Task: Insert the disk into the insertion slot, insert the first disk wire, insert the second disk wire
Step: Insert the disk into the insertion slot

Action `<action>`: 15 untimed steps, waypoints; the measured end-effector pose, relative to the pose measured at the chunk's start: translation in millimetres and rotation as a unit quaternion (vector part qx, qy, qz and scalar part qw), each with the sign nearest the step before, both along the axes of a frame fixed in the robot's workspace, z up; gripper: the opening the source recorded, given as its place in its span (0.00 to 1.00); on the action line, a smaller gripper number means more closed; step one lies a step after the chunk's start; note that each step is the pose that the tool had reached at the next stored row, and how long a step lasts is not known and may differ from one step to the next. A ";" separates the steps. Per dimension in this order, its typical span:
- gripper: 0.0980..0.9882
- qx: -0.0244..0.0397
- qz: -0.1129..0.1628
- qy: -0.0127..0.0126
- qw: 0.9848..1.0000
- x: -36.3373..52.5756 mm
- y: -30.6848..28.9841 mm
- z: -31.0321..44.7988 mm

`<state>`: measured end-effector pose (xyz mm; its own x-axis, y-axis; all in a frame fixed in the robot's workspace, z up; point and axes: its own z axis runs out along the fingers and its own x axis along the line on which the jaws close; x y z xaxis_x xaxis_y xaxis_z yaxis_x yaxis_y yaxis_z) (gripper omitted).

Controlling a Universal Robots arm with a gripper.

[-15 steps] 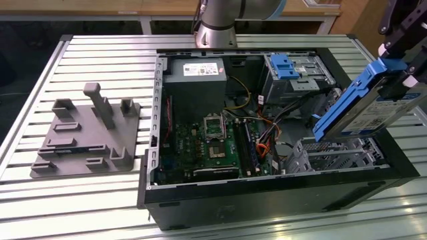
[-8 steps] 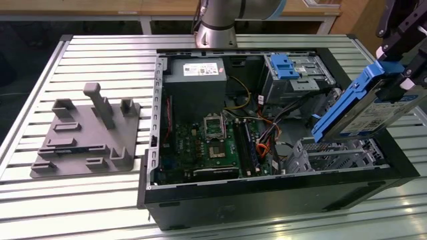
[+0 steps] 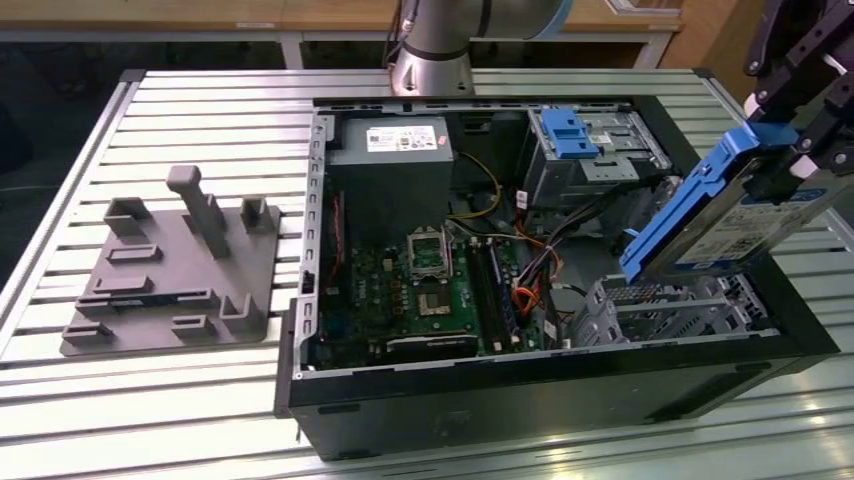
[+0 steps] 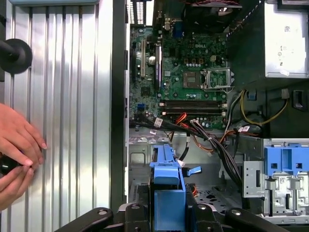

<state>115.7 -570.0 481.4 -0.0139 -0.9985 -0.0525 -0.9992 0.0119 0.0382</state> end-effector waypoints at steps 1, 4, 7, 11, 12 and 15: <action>0.30 0.000 0.000 0.000 1.000 0.0 1.1 -0.4; 0.30 0.000 0.000 0.000 1.000 0.0 3.6 -1.7; 0.30 0.000 0.000 0.000 1.000 0.0 5.6 -2.7; 0.30 0.000 0.000 0.000 1.000 0.1 7.2 -5.0; 0.30 0.000 0.000 0.000 1.000 0.1 7.2 -5.6; 0.30 0.000 0.000 0.000 1.000 0.6 7.3 -7.8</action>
<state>116.3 -562.7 473.6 -0.0138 -0.9985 -0.0524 -0.9992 0.0118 0.0382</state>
